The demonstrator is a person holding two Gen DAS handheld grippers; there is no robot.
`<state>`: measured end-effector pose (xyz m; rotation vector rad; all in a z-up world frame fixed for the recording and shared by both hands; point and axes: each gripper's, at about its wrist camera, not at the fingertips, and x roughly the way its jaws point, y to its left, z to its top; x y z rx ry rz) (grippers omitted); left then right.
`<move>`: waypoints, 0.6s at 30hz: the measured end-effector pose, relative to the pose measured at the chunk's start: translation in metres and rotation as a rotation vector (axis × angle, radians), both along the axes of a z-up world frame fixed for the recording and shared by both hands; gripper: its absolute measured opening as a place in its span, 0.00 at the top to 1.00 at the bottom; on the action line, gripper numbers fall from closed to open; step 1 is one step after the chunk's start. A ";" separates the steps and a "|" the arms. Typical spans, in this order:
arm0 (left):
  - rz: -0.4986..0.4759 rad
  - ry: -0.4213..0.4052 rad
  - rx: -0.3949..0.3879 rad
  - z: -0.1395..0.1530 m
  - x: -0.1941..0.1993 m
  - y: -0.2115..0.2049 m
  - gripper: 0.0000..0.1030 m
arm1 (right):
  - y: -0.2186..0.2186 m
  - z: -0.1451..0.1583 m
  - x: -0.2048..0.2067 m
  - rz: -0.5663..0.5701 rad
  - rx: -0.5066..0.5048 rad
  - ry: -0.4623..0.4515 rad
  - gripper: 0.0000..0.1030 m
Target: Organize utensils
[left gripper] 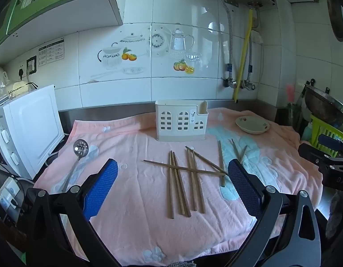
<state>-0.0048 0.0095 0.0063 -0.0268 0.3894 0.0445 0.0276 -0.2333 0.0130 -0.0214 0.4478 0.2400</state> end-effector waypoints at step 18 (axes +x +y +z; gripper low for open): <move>0.011 0.011 -0.012 -0.004 0.003 0.001 0.05 | 0.003 -0.003 0.002 0.004 -0.008 0.028 0.06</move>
